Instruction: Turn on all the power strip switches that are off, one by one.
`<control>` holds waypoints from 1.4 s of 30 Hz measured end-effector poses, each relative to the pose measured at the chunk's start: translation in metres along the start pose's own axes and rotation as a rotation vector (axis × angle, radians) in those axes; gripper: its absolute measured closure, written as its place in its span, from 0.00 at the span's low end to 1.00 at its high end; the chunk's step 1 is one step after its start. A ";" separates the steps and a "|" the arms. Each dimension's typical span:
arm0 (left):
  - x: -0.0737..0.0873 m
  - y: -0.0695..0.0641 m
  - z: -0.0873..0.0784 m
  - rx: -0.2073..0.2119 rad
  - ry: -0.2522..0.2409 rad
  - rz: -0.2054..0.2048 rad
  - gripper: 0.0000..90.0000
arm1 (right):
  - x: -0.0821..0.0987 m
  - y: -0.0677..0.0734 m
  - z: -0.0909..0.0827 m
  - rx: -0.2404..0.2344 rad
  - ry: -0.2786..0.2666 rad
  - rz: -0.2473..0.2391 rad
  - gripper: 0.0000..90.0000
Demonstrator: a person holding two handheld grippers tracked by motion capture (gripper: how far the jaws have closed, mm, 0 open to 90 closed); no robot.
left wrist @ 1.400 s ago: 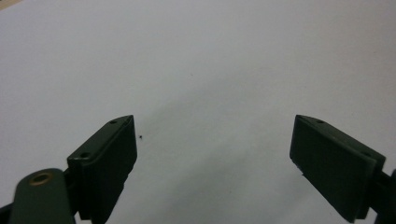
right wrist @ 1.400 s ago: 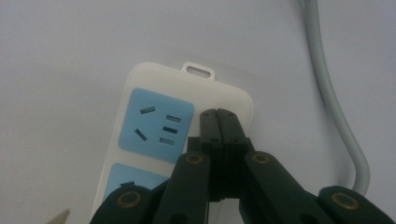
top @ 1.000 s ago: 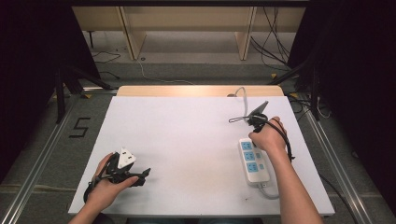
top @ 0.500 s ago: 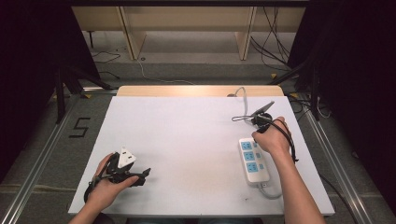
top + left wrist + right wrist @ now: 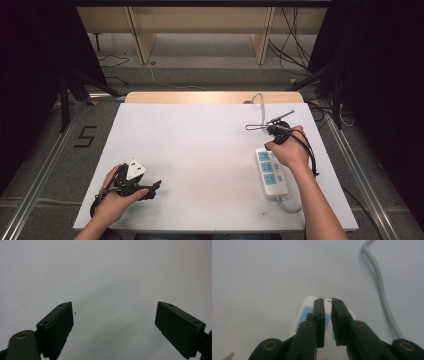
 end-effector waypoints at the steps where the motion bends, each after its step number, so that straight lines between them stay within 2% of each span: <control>1: 0.000 0.000 0.000 0.001 0.000 0.000 0.17 | 0.000 0.002 0.000 -0.006 -0.012 -0.005 0.90; 5: 0.000 0.000 0.000 0.000 0.000 0.001 0.17 | -0.001 0.011 -0.001 -0.028 -0.063 -0.052 0.86; 7: 0.000 0.000 0.000 0.000 0.000 -0.001 0.17 | -0.001 0.014 -0.002 -0.036 -0.090 -0.058 0.83; 10: 0.000 0.000 0.000 0.000 0.002 -0.001 0.17 | 0.001 0.020 -0.003 -0.072 -0.127 -0.064 0.80; 13: 0.000 0.000 0.001 0.000 0.001 -0.002 0.17 | 0.005 0.022 -0.001 -0.077 -0.140 -0.086 0.77; 25: 0.001 0.000 0.001 0.002 0.002 -0.010 0.17 | 0.016 0.026 -0.005 -0.112 -0.229 -0.067 0.71; 28: 0.000 0.000 0.001 0.002 -0.003 -0.019 0.17 | 0.018 0.030 -0.007 -0.120 -0.245 -0.084 0.69; 32: 0.000 0.000 0.001 0.003 -0.003 -0.020 0.17 | 0.018 0.034 -0.009 -0.144 -0.281 -0.078 0.67; 42: 0.000 -0.001 0.001 0.004 -0.004 -0.025 0.17 | 0.027 0.047 -0.012 -0.179 -0.327 -0.103 0.61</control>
Point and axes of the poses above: each handheld gripper's, and its own axes: z roughly forward along the jaws, x roughly out of its underside, y roughly to its left, the point moved 8 cm from there along z, roughly forward along the jaws
